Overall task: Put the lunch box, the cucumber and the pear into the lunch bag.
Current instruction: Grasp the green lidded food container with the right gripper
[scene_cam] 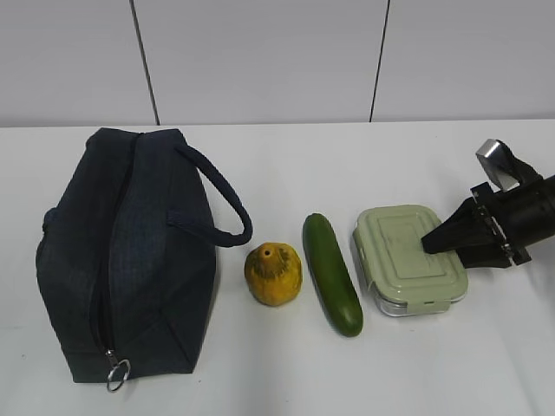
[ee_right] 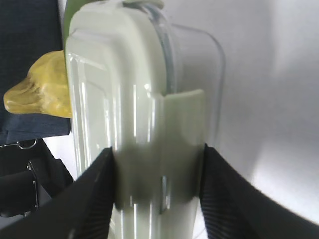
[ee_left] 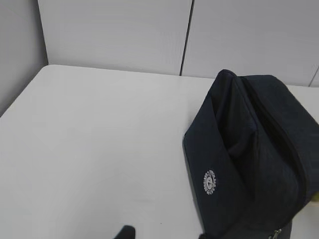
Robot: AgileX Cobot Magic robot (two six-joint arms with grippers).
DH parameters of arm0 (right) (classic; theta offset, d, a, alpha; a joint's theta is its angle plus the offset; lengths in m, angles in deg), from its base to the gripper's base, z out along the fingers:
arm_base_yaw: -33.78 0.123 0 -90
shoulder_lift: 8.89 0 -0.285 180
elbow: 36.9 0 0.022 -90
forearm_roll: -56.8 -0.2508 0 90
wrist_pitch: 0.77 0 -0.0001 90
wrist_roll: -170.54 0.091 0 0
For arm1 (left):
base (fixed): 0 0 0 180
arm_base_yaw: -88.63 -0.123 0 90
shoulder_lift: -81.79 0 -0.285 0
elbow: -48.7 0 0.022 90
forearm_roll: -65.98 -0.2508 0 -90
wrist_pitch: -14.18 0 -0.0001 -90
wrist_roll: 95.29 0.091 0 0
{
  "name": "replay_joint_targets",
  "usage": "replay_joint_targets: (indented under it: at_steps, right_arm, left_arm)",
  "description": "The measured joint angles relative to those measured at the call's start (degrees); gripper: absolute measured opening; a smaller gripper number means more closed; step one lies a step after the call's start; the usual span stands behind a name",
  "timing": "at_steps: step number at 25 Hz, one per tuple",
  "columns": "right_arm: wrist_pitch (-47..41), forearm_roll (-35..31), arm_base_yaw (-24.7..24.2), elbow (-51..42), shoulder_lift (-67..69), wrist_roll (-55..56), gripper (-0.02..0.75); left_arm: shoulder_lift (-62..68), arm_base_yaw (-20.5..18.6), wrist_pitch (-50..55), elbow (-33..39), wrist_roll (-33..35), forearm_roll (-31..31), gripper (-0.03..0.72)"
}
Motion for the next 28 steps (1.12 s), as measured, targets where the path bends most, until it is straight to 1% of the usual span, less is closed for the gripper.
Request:
replay_joint_targets:
  at_steps: [2,6,8,12,14,17,19,23,28]
  right_arm:
    - [0.0,0.0,0.0,0.0,0.0,0.0,0.371]
    - [-0.11,0.0,0.0,0.0,0.0,0.0,0.371]
    - [-0.11,0.0,0.0,0.0,0.0,0.0,0.37]
    - [-0.11,0.0,0.0,0.0,0.0,0.0,0.37]
    - [-0.11,0.0,0.0,0.0,0.0,0.0,0.37]
    - [-0.11,0.0,0.0,0.0,0.0,0.0,0.37]
    - [-0.11,0.0,0.0,0.0,0.0,0.0,0.37]
    - [-0.11,0.0,0.0,0.0,0.0,0.0,0.37]
    - [-0.11,0.0,0.0,0.0,0.0,0.0,0.37]
  left_arm:
    - [0.59,0.0,0.0,0.0,0.0,1.41,0.243]
    - [5.25,0.0,-1.7,0.0,0.0,6.21,0.243]
    - [8.48,0.0,-3.27,-0.23,0.49,9.37,0.243]
    - [17.17,0.0,-7.49,-0.23,2.3,18.41,0.244]
    - [22.42,0.0,-9.13,-0.23,5.81,24.21,0.244]
    - [29.5,0.0,-11.38,-0.23,13.65,32.14,0.251]
    - [33.48,0.0,-12.93,-0.23,18.39,35.87,0.274]
    - [40.25,0.0,-15.37,-0.23,23.87,39.46,0.324]
    - [46.55,0.0,-16.43,-0.23,31.34,44.29,0.334]
